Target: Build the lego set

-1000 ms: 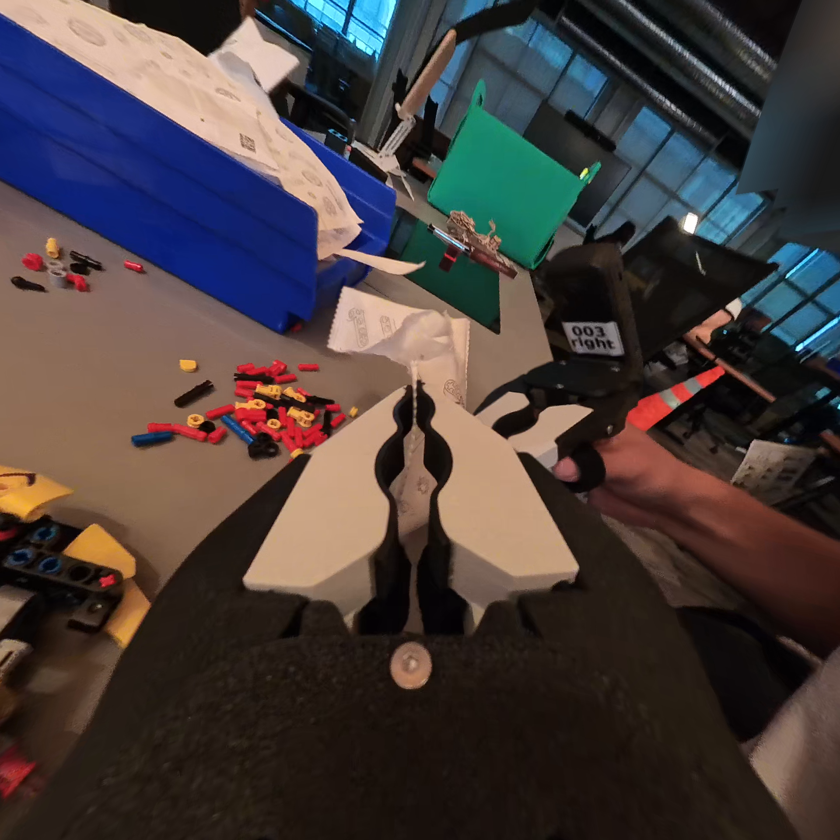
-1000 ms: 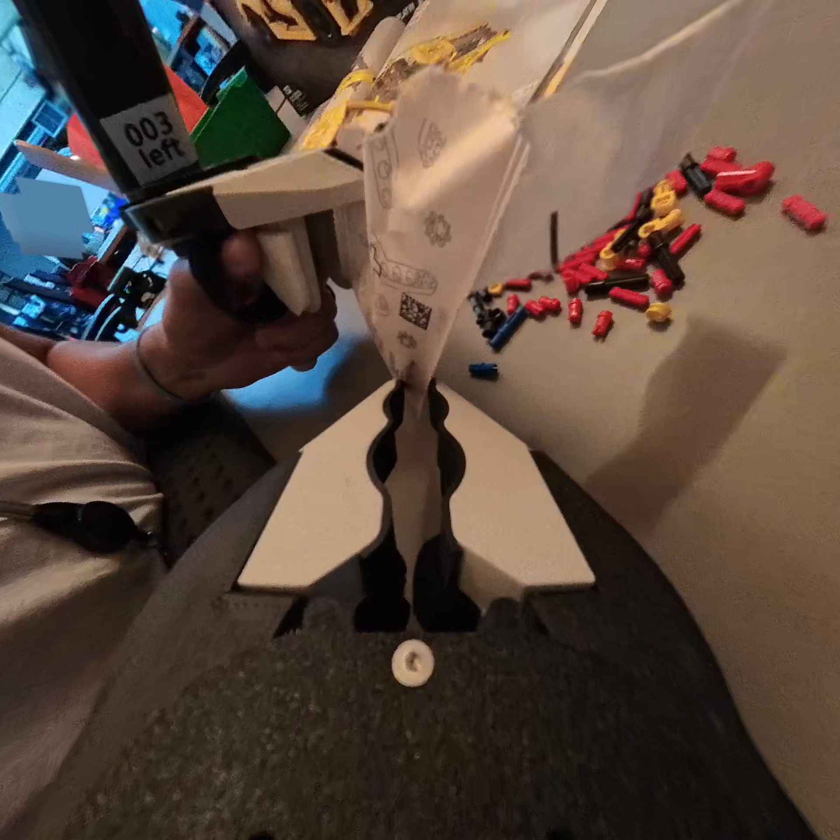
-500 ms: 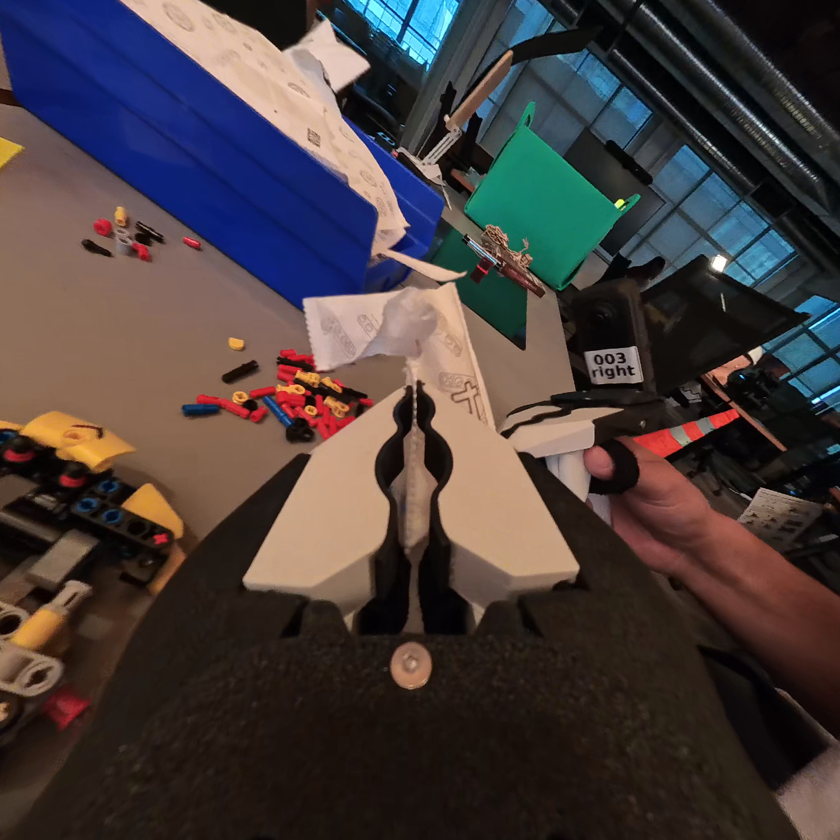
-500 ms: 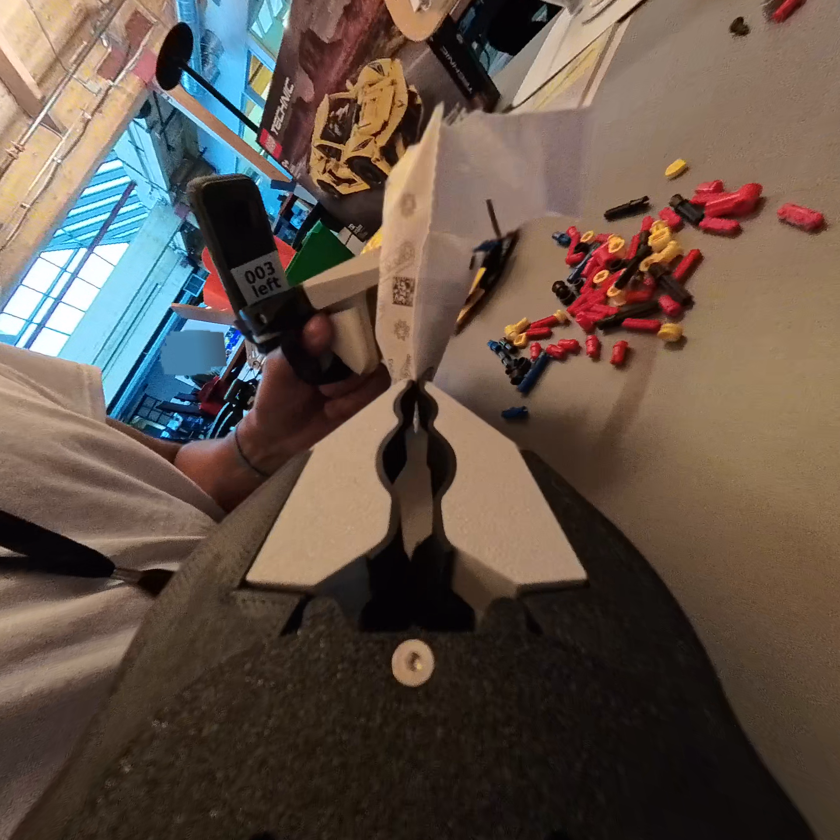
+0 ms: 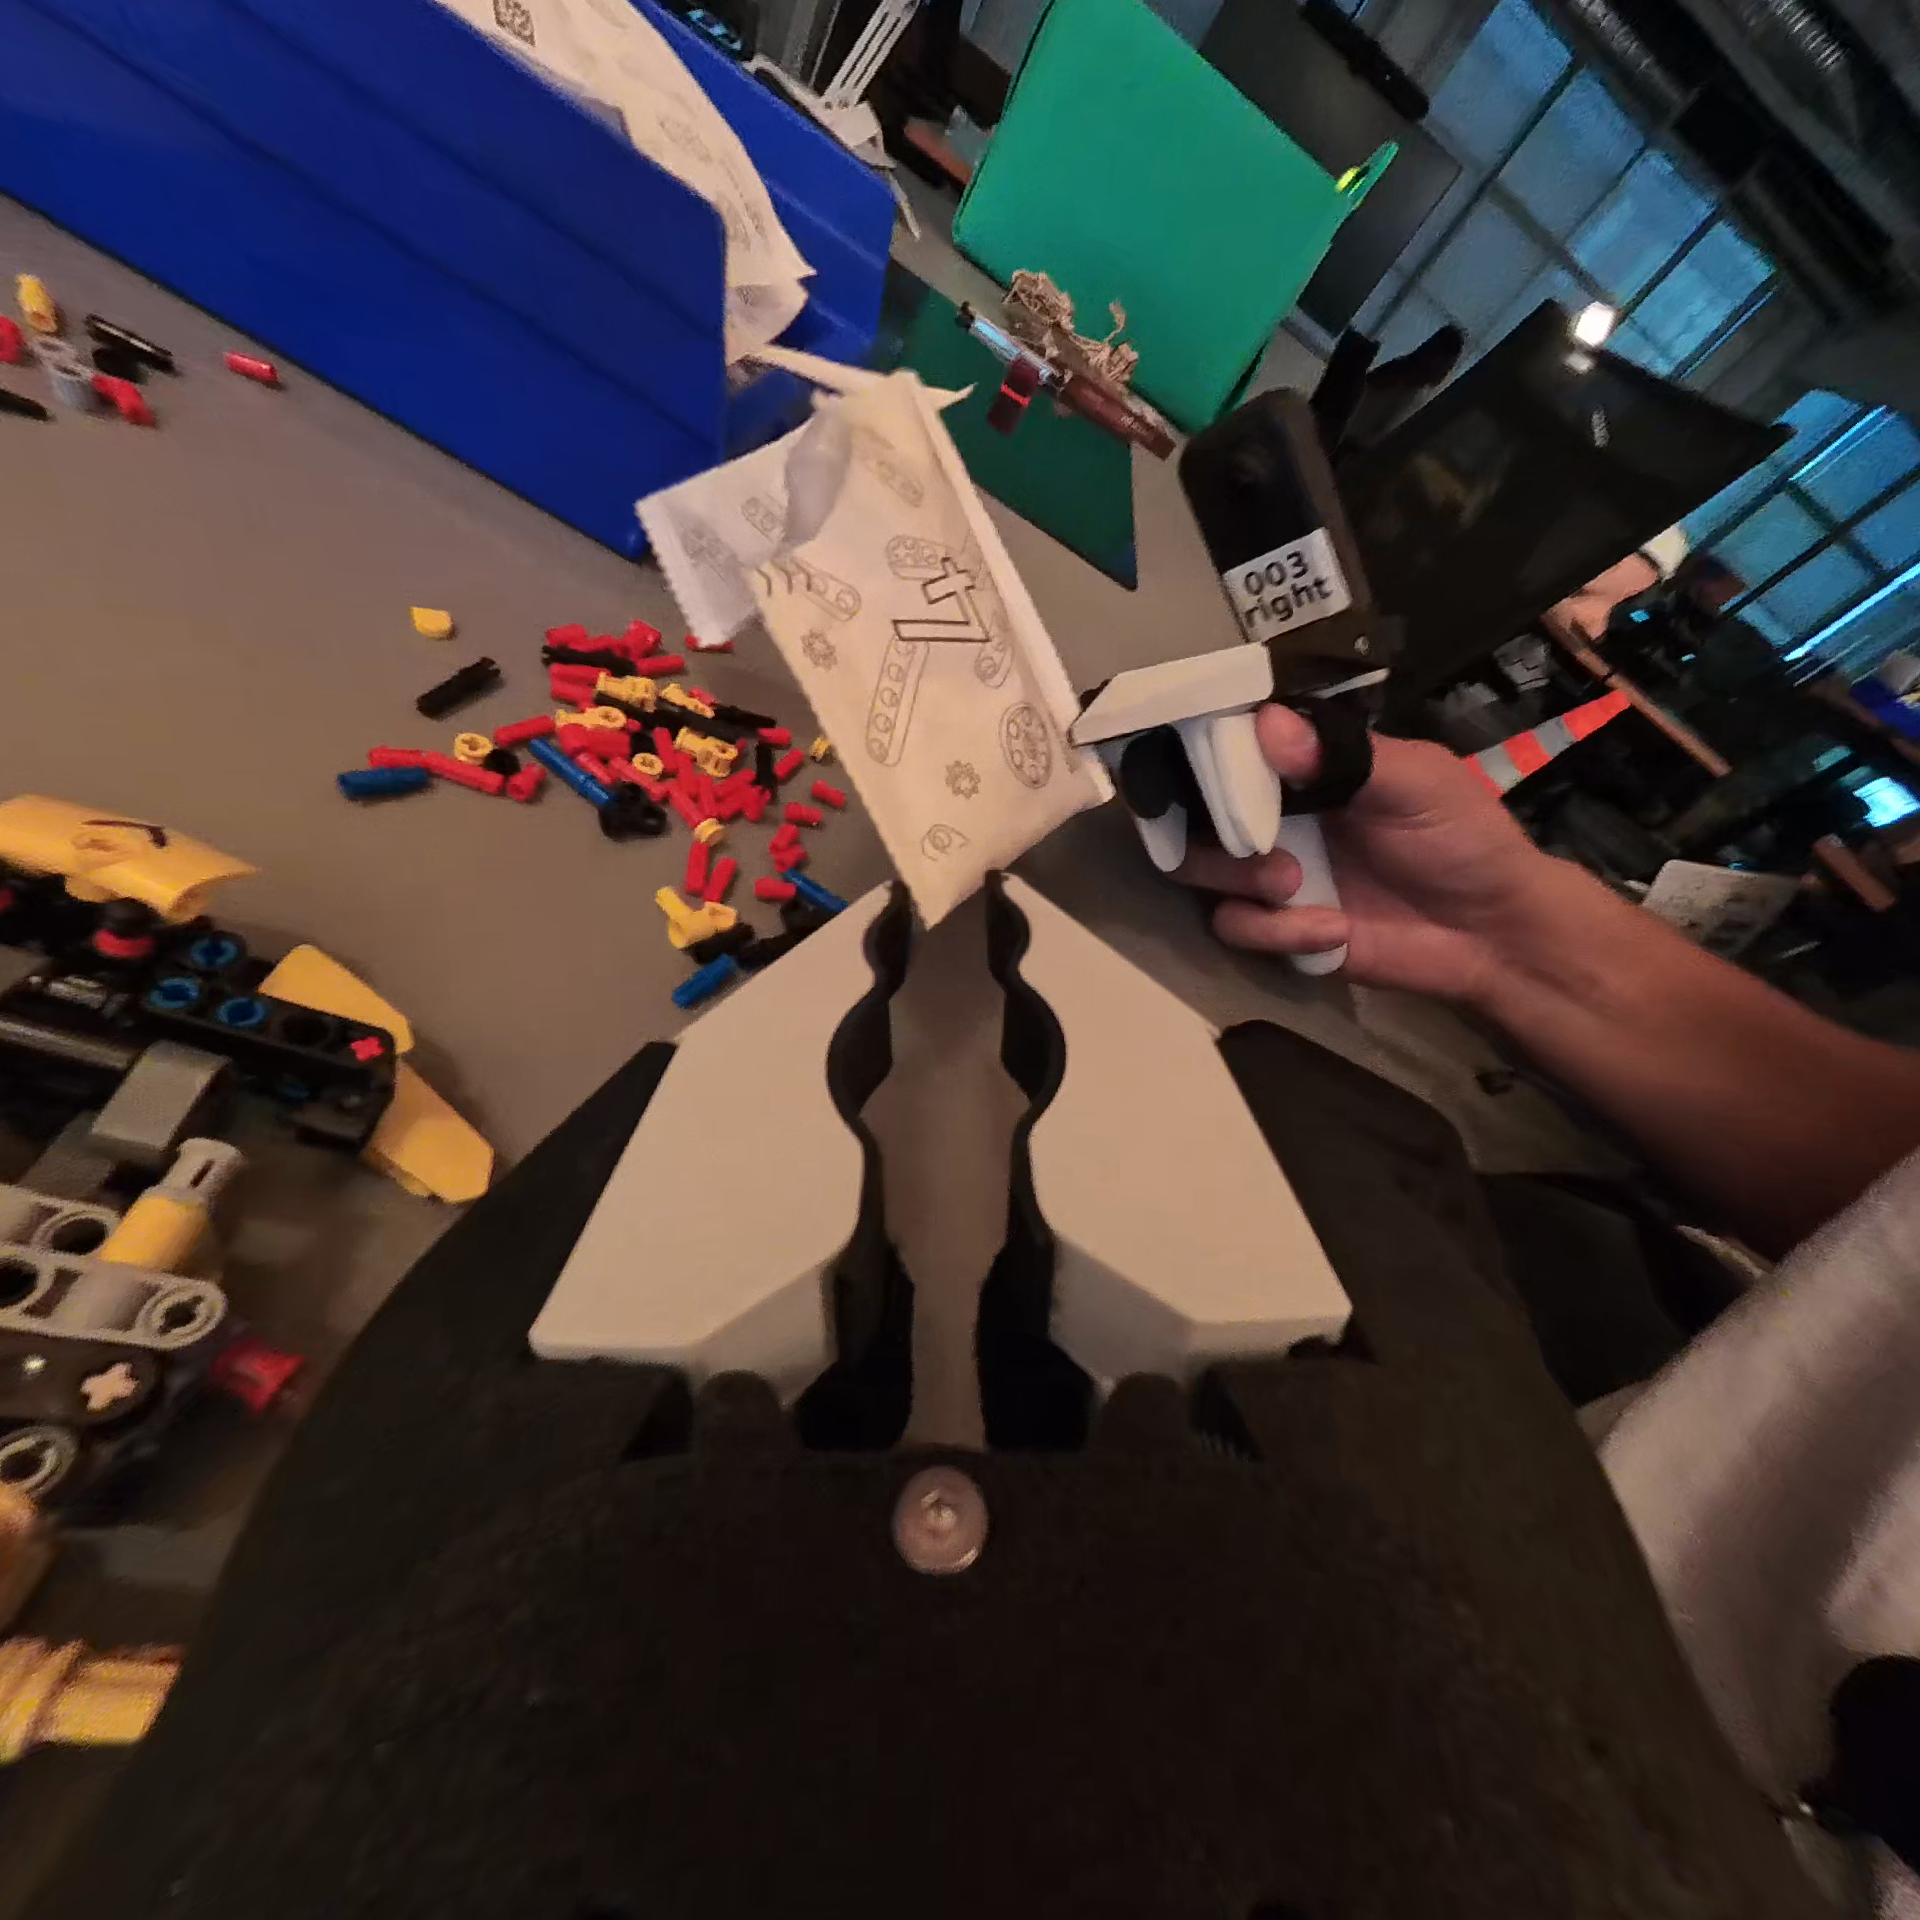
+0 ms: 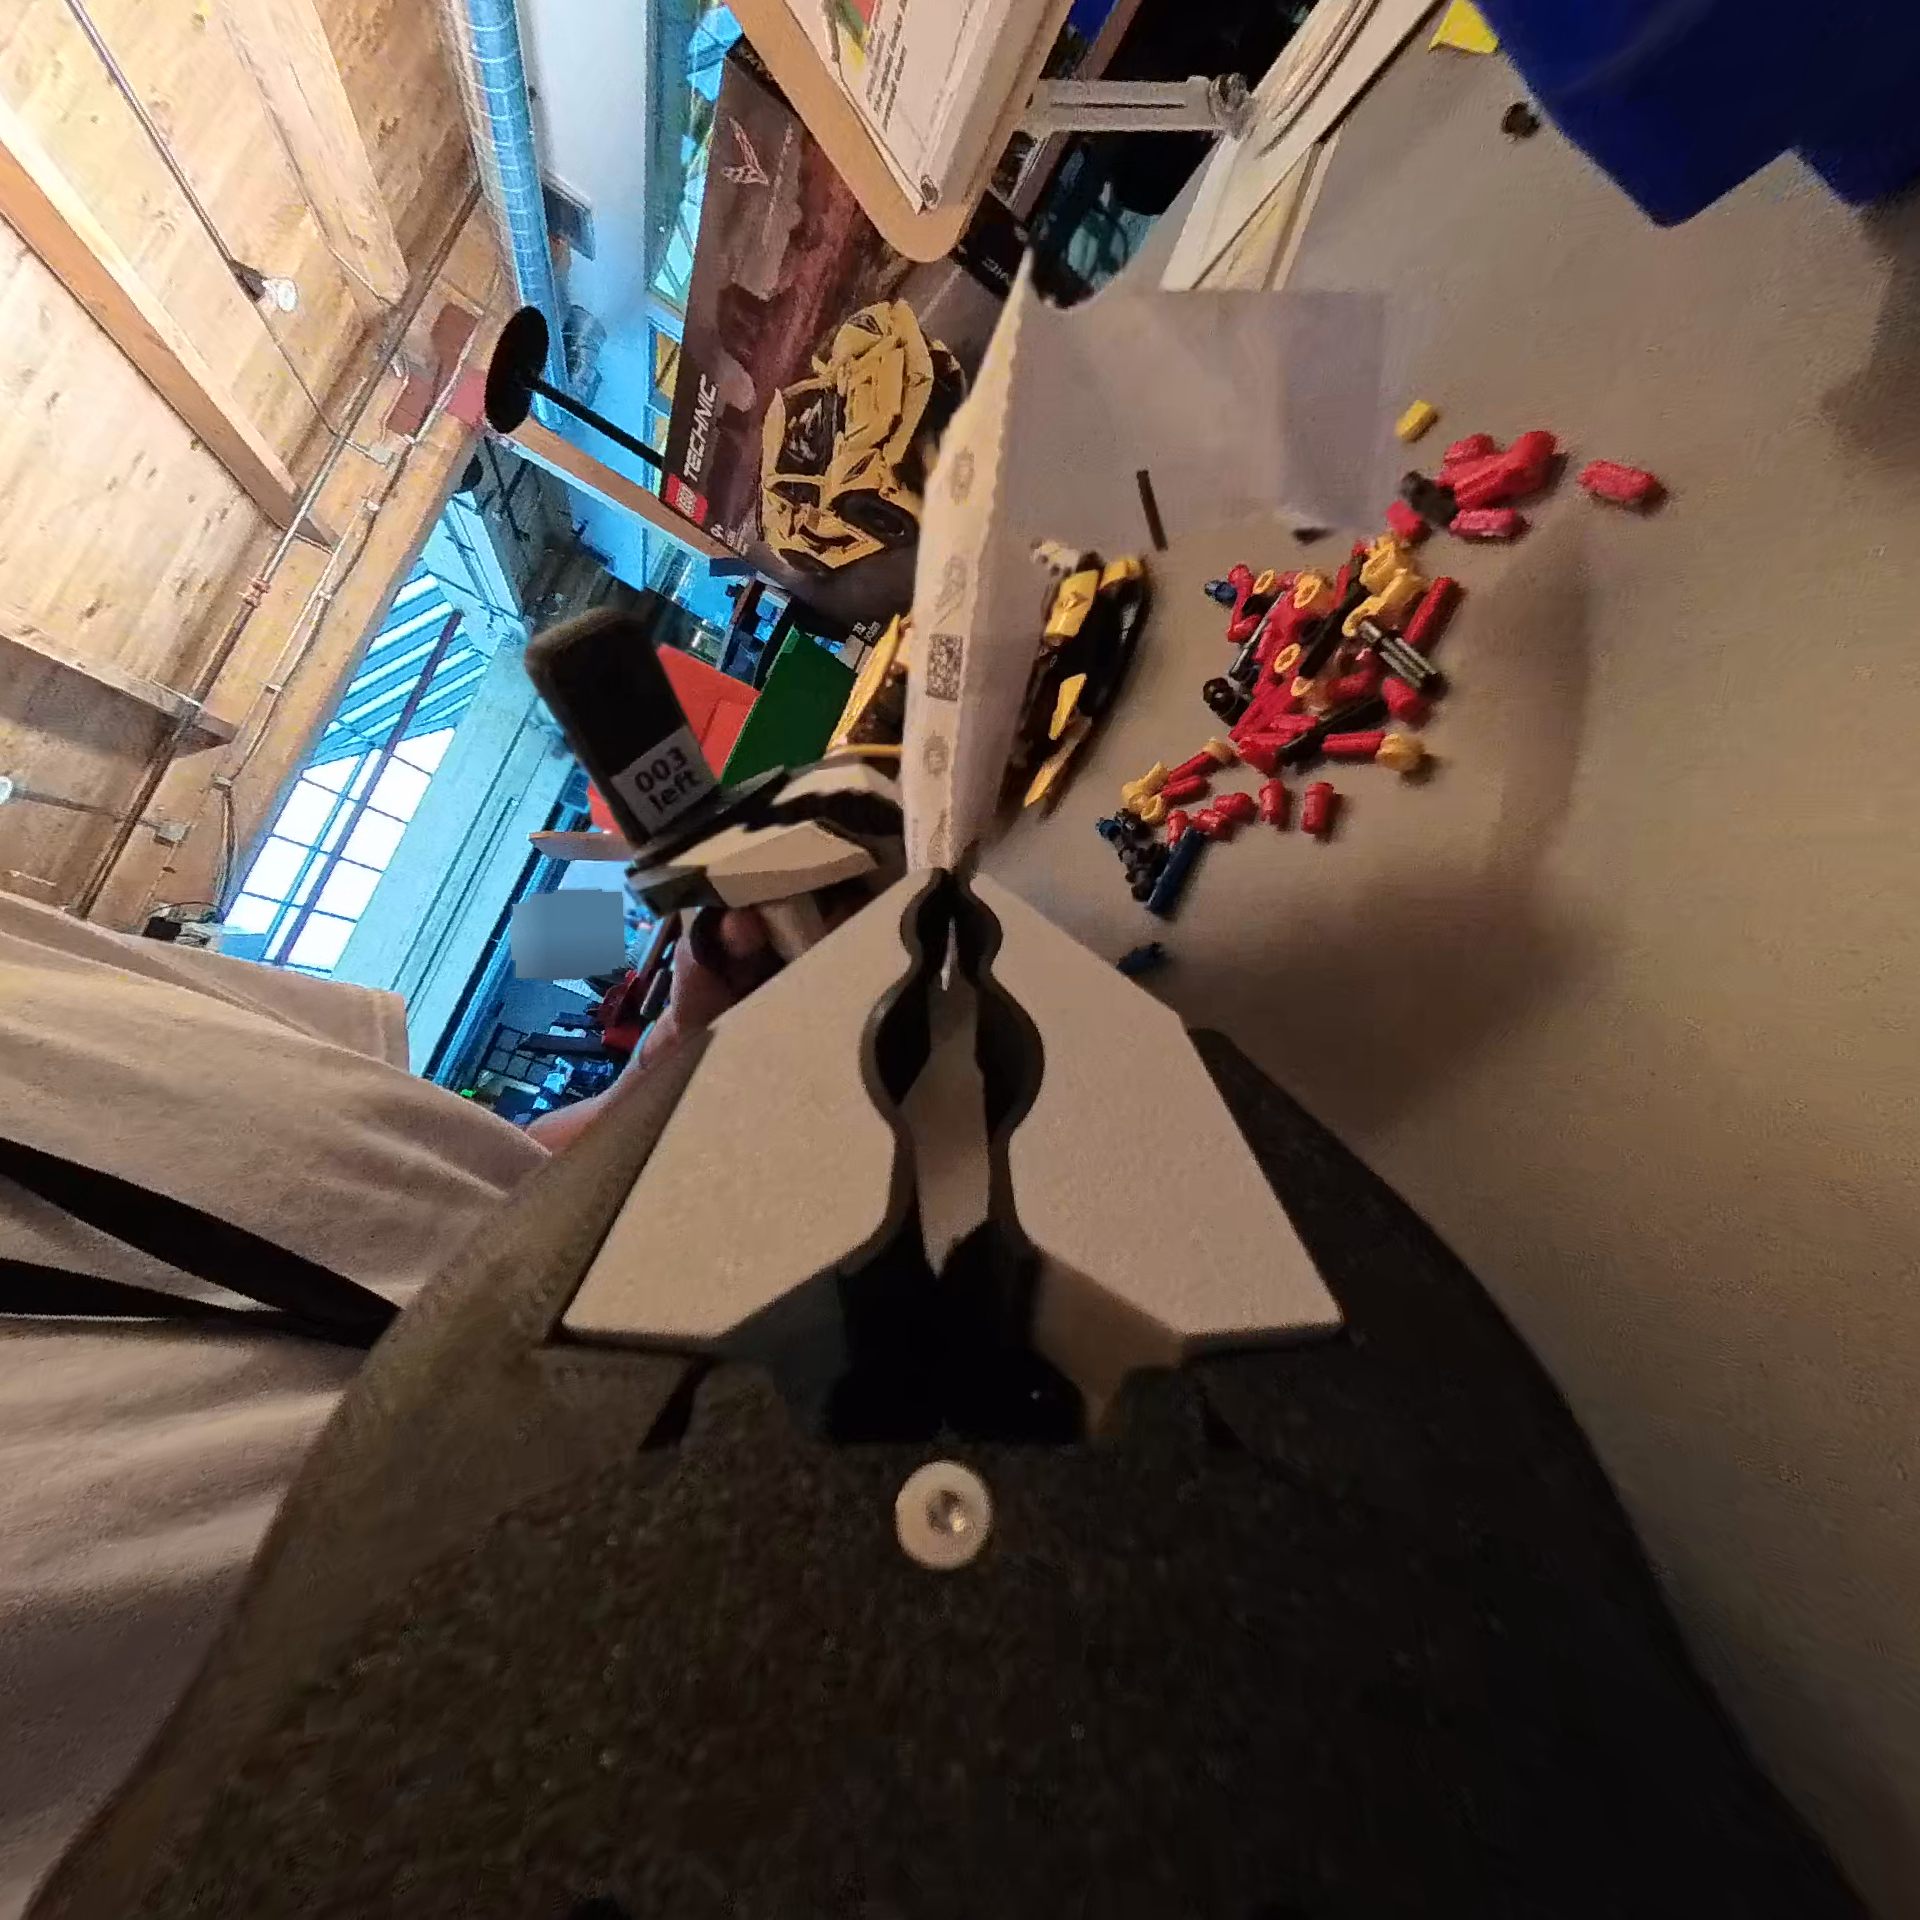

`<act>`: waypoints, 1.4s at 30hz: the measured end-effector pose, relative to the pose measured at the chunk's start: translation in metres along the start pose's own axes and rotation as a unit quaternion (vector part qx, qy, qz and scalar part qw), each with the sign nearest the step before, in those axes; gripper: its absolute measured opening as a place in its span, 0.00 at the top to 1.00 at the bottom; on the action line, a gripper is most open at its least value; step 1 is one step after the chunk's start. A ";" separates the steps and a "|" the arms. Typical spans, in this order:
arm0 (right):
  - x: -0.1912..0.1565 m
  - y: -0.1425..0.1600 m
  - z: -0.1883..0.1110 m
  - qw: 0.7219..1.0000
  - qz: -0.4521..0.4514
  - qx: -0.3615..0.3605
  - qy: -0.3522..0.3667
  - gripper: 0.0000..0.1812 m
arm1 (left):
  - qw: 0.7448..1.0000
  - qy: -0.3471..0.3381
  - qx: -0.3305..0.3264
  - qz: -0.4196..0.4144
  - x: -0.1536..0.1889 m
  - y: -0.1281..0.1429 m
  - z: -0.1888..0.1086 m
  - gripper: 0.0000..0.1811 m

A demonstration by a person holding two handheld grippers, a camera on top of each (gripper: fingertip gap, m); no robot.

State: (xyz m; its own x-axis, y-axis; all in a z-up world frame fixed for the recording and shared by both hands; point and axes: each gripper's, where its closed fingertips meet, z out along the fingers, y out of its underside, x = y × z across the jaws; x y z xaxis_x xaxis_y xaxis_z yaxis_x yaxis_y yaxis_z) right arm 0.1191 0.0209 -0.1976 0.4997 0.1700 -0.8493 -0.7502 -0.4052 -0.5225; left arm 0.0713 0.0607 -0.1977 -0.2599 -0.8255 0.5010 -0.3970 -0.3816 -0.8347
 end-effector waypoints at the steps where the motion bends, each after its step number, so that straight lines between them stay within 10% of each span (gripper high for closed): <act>1: -0.001 0.001 0.000 1.000 -0.001 -0.002 -0.003 1.00 | 1.000 -0.010 -0.006 0.005 -0.002 0.001 0.000 0.95; 23: -0.002 -0.001 0.006 1.000 -0.011 -0.024 -0.002 1.00 | 1.000 -0.014 -0.019 -0.005 0.001 0.004 0.010 1.00; 33: -0.003 -0.001 0.001 0.998 0.019 -0.052 0.016 1.00 | 0.981 -0.066 -0.047 0.177 0.005 0.007 -0.004 0.95; 36: 0.000 -0.002 0.001 0.998 0.037 -0.046 0.019 1.00 | 0.940 -0.117 -0.099 0.305 -0.003 0.014 -0.010 0.85; 42: -0.006 -0.004 0.004 0.998 0.048 -0.048 0.008 1.00 | 0.780 -0.185 -0.159 0.576 -0.015 0.018 -0.009 0.85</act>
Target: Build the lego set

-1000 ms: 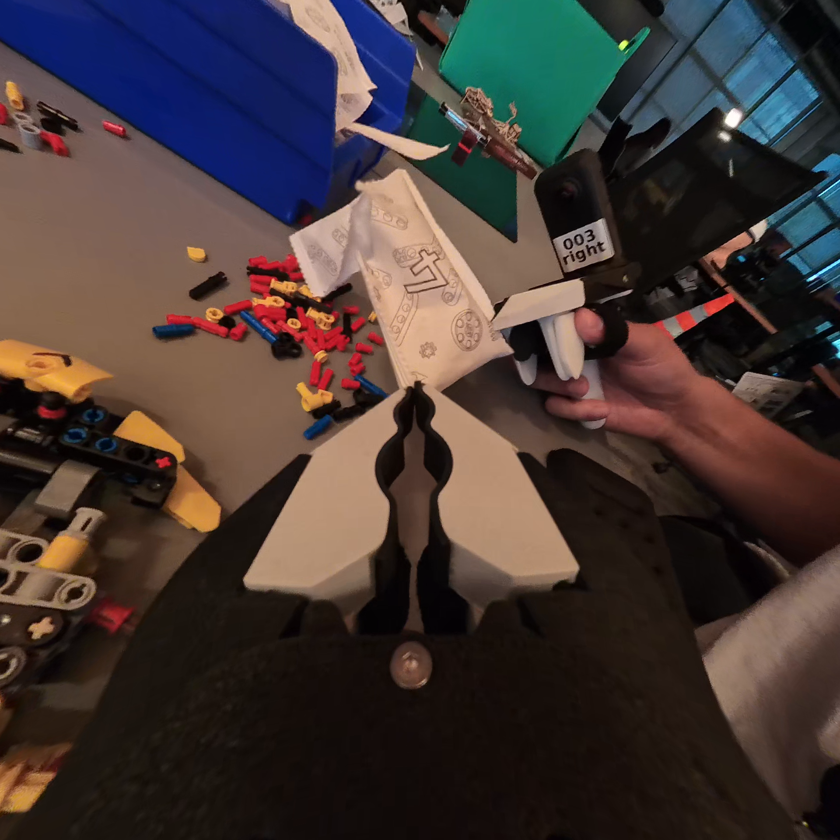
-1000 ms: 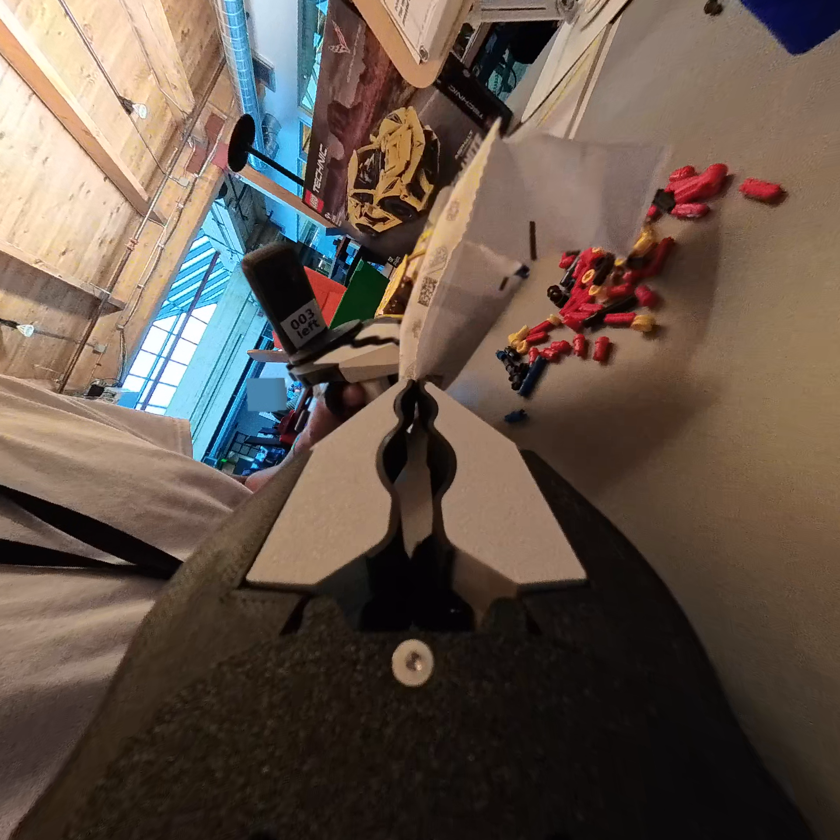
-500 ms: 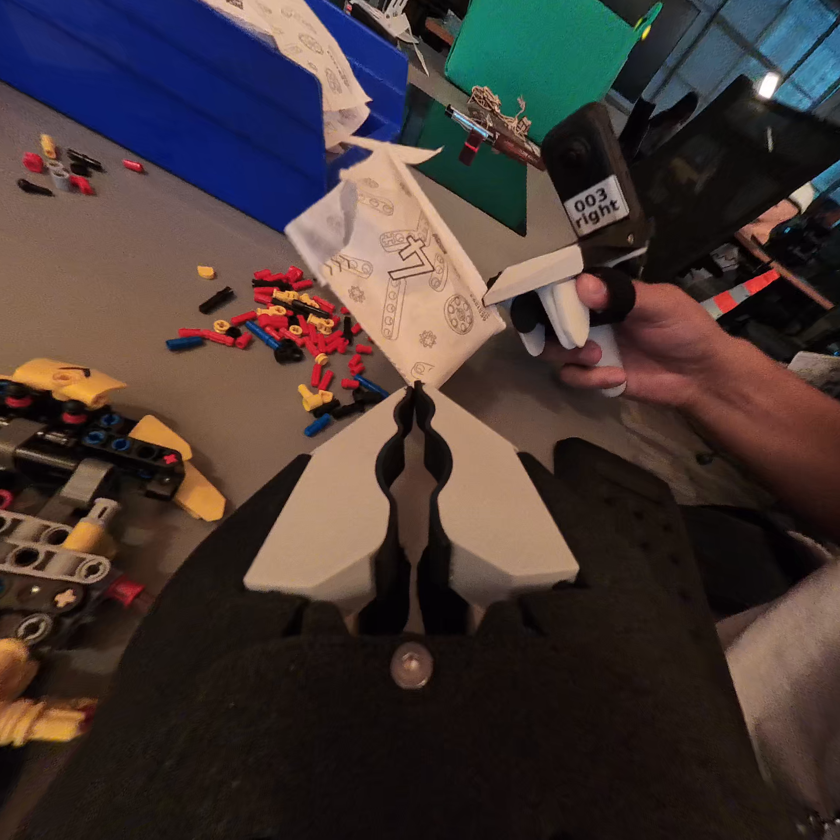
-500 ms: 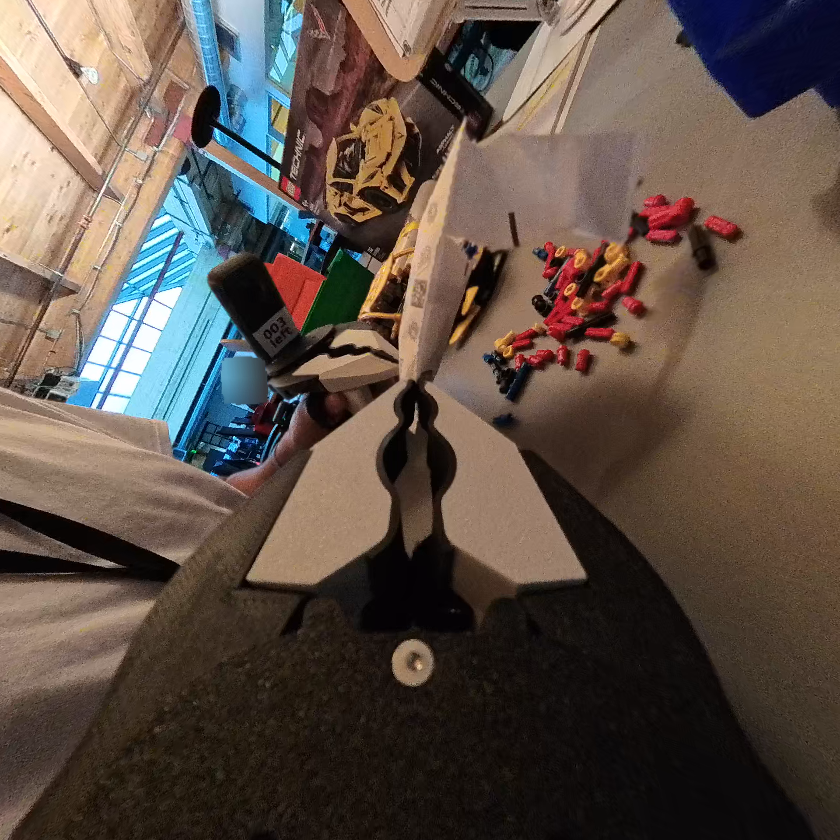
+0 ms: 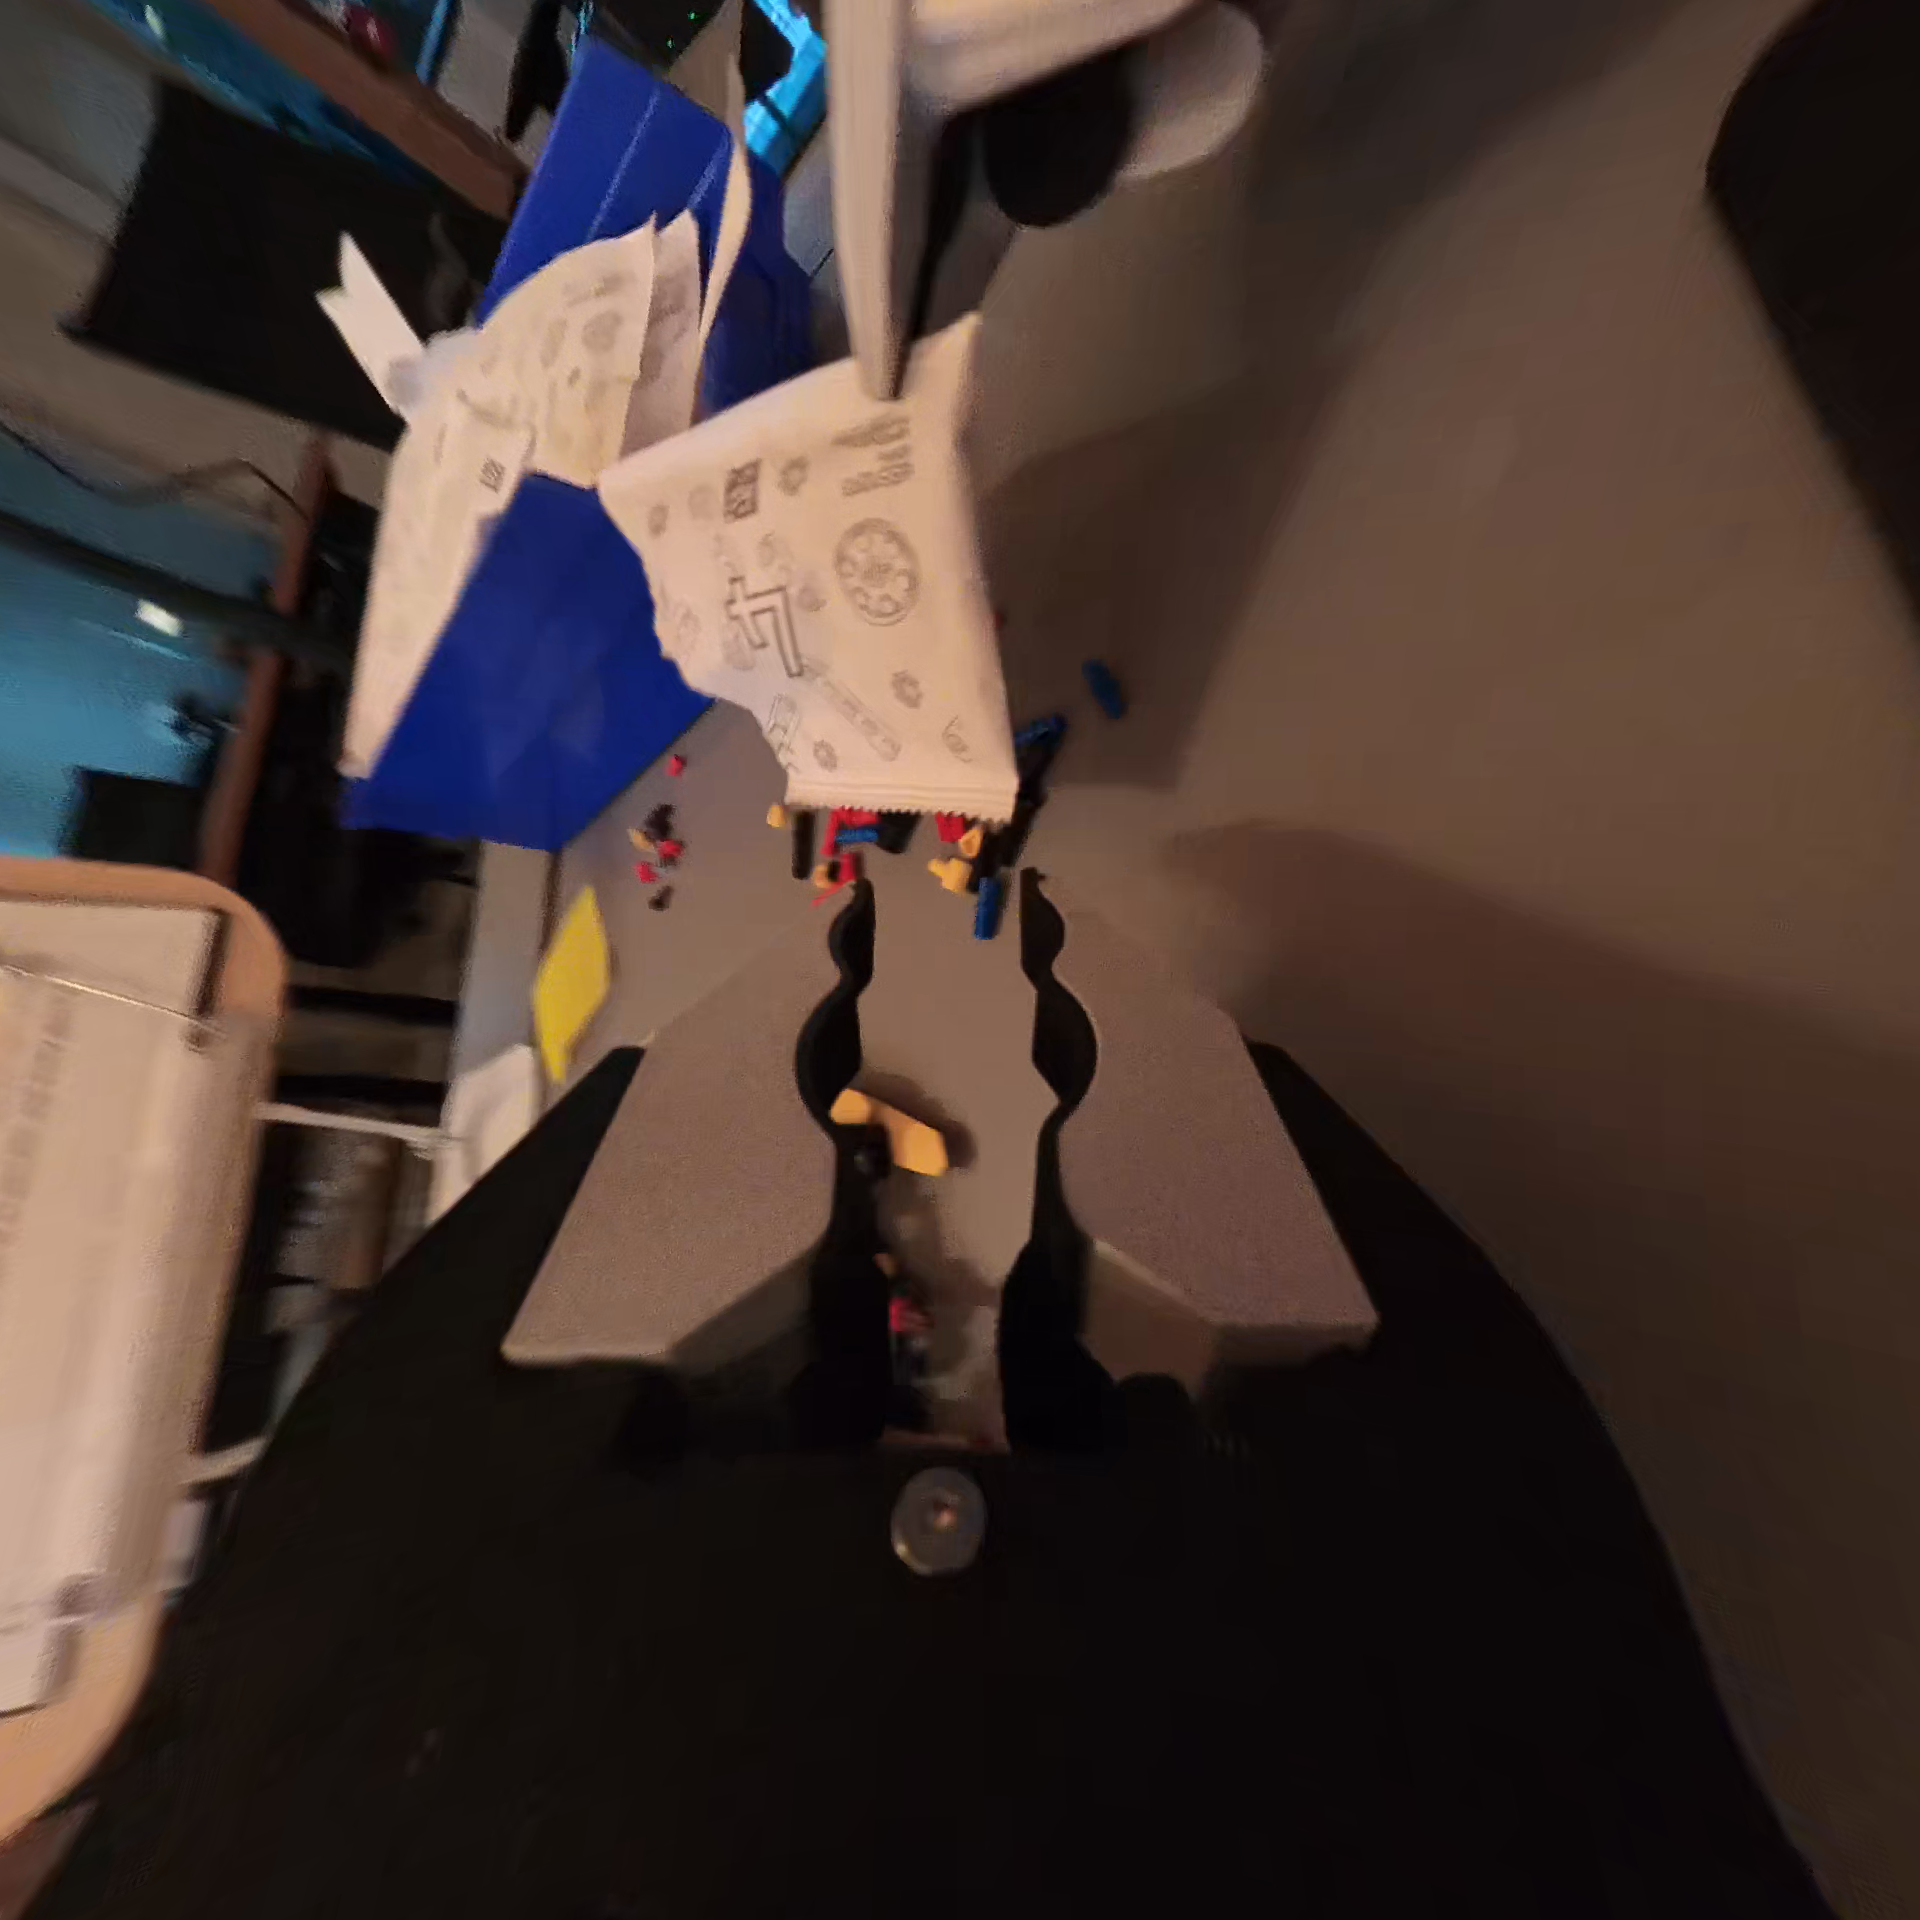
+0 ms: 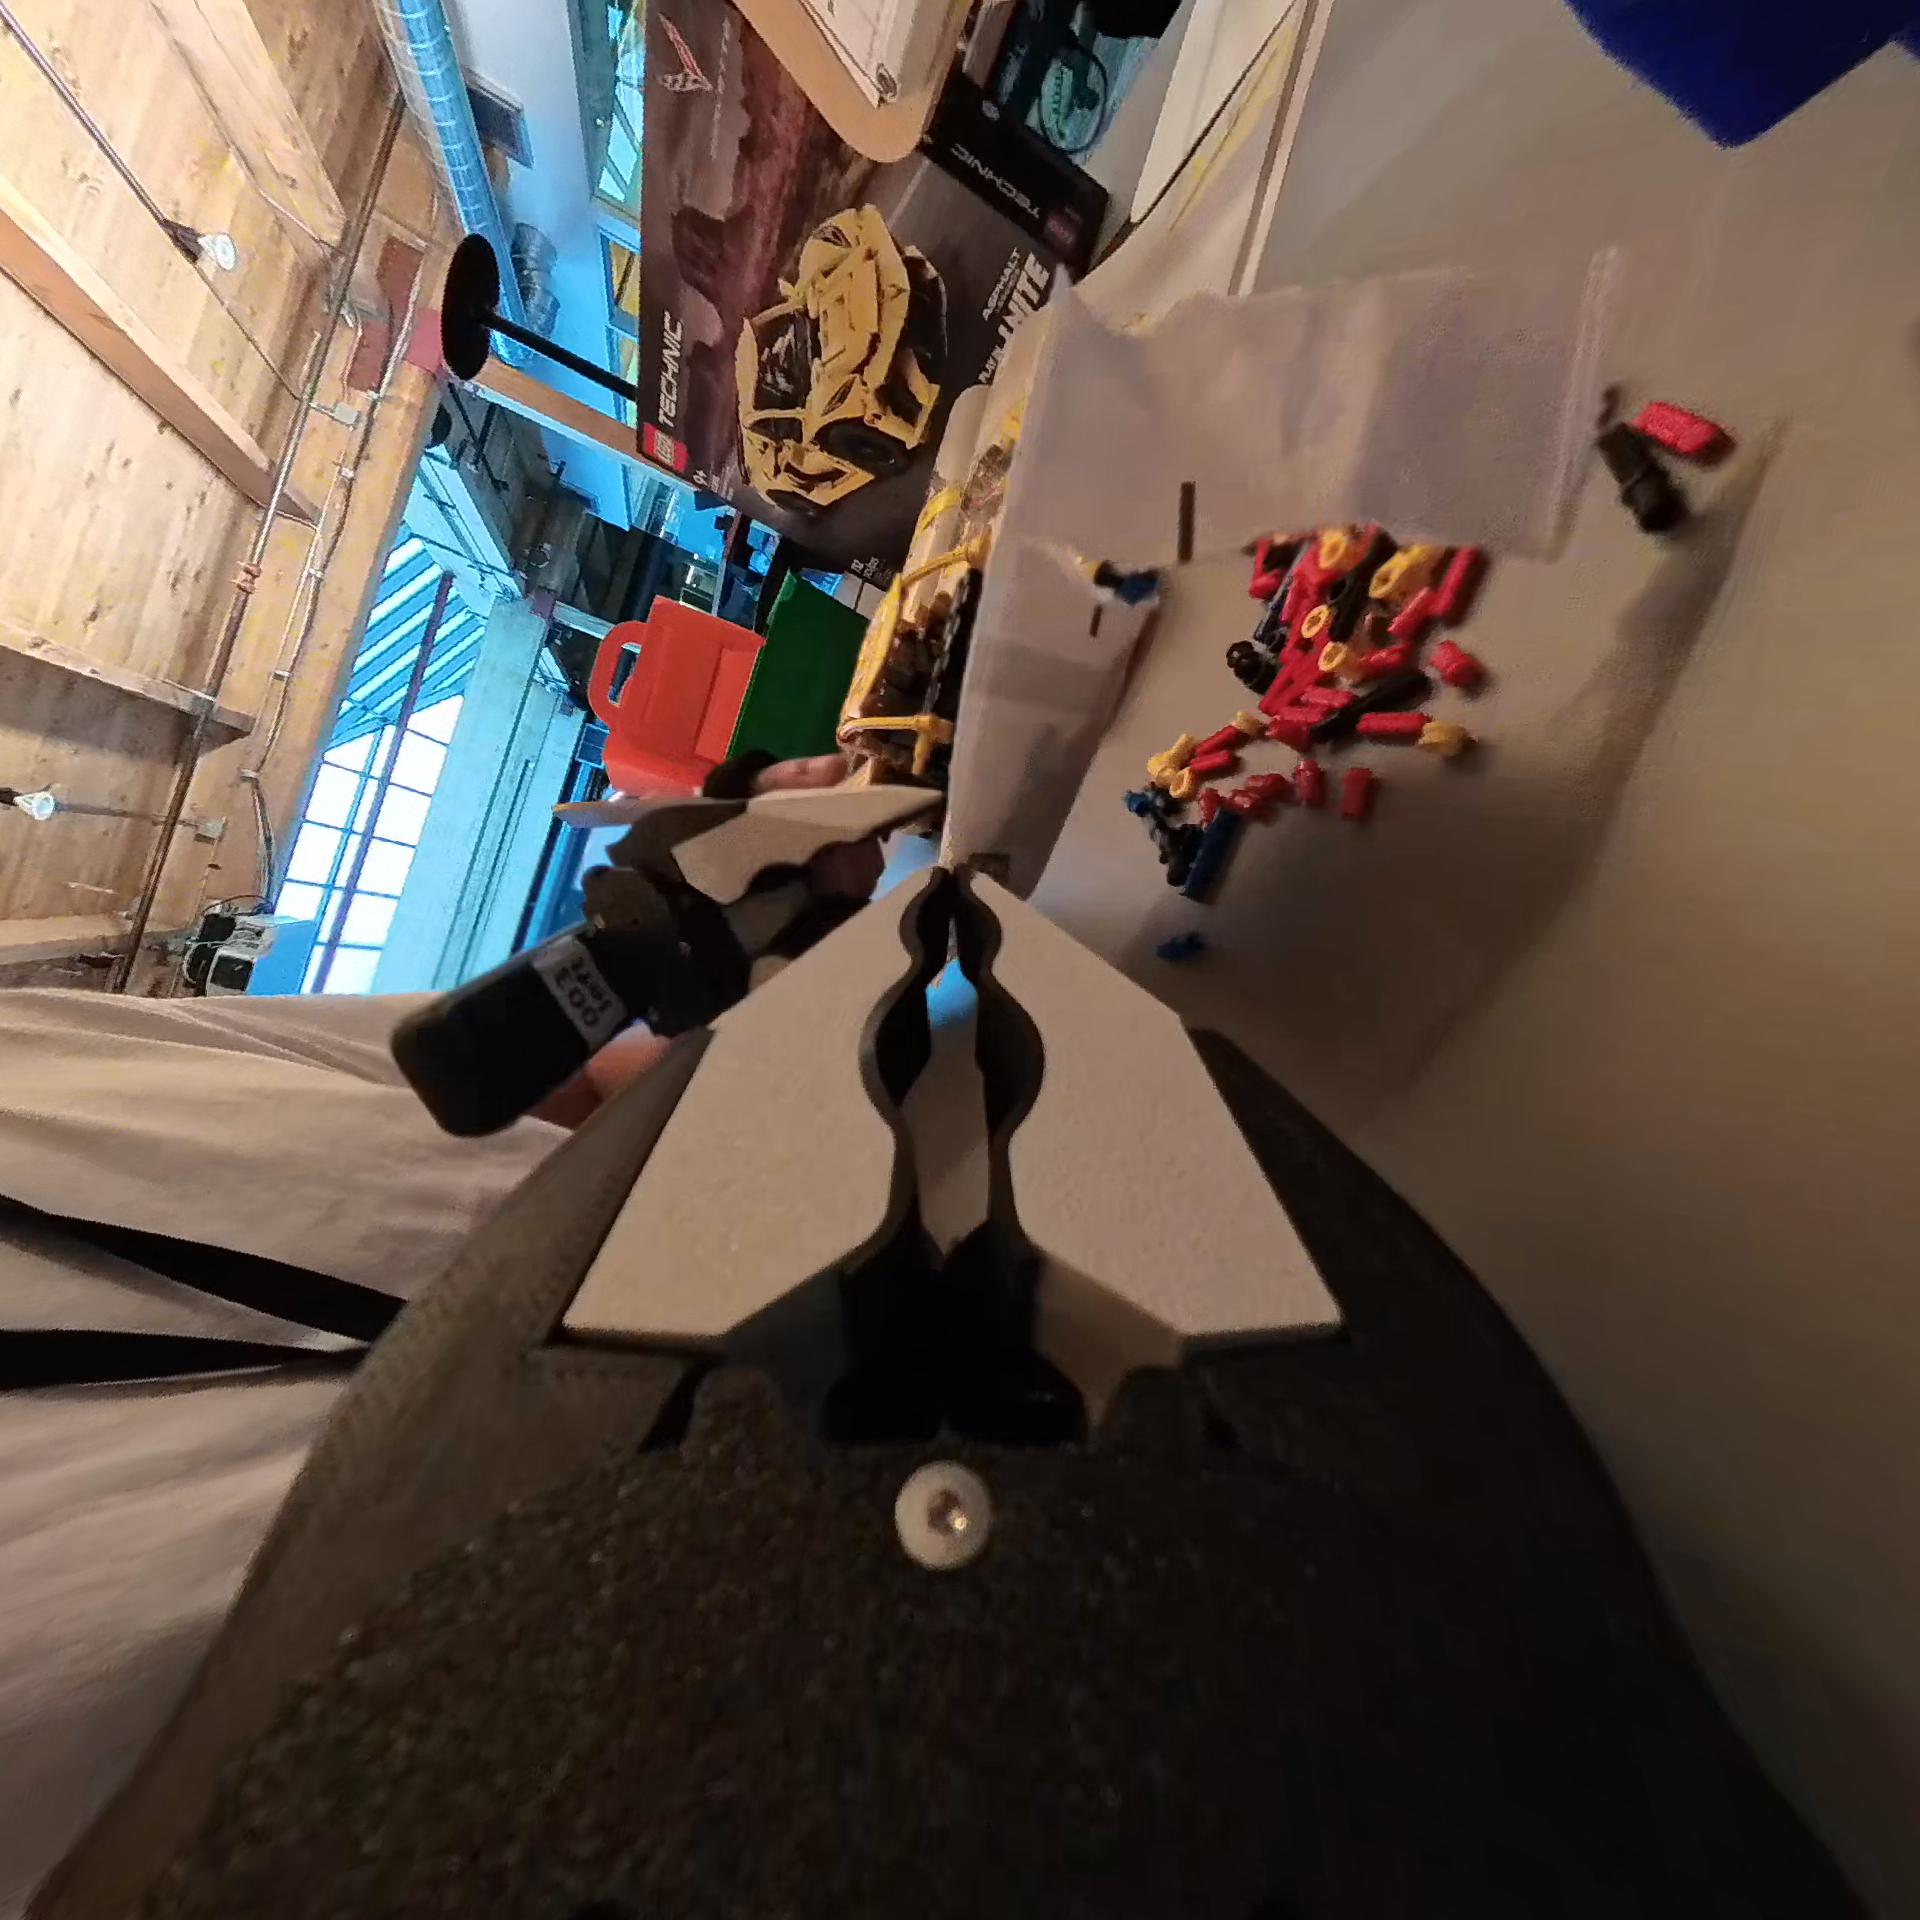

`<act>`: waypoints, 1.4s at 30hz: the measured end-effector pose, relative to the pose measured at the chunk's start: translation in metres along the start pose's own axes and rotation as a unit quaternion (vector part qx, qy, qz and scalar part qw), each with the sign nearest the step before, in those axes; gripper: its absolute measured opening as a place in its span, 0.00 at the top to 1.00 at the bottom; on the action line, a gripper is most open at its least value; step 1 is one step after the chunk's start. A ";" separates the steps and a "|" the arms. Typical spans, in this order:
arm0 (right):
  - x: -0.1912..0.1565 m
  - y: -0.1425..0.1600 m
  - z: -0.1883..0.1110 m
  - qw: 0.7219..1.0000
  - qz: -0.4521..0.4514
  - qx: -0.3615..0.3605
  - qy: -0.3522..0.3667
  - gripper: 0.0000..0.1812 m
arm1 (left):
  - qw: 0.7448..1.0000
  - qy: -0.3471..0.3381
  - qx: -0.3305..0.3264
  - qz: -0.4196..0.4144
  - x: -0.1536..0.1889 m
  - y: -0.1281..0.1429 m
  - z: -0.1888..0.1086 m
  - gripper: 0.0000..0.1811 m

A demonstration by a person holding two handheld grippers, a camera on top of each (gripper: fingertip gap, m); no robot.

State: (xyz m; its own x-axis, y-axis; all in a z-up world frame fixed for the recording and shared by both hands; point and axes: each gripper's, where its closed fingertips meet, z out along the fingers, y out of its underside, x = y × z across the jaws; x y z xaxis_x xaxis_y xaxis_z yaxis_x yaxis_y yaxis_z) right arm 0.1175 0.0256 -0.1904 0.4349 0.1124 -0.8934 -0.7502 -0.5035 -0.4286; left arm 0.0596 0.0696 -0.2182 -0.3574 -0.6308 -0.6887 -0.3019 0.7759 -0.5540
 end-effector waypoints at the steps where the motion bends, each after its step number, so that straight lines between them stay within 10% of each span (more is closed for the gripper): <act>1: -0.002 -0.001 0.001 1.000 0.001 0.001 -0.003 1.00 | 0.999 -0.014 -0.003 0.034 -0.001 -0.001 0.002 0.85; 14: -0.008 -0.010 0.007 1.000 0.013 0.005 -0.026 1.00 | 0.994 -0.080 0.003 0.079 -0.019 -0.017 0.011 0.99; 20: -0.008 -0.010 -0.001 0.987 -0.163 -0.008 -0.001 0.87 | 0.999 -0.014 0.046 0.000 -0.024 -0.027 0.004 0.99; 28: -0.022 -0.022 -0.018 0.830 -0.540 -0.047 0.131 0.72 | 0.996 0.047 0.065 -0.033 -0.039 -0.035 0.005 0.99; 42: -0.024 -0.053 -0.007 0.688 -0.690 -0.143 0.177 0.78 | 0.993 0.083 0.078 -0.023 -0.066 -0.042 0.009 0.99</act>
State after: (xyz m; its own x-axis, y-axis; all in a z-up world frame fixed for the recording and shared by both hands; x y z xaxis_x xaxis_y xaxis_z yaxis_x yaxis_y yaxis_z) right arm 0.1499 0.0436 -0.1455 0.7663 0.4621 0.4464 0.6039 -0.2807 -0.7460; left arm 0.1044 0.0789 -0.1533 -0.4907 -0.6483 -0.5823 -0.1852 0.7305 -0.6573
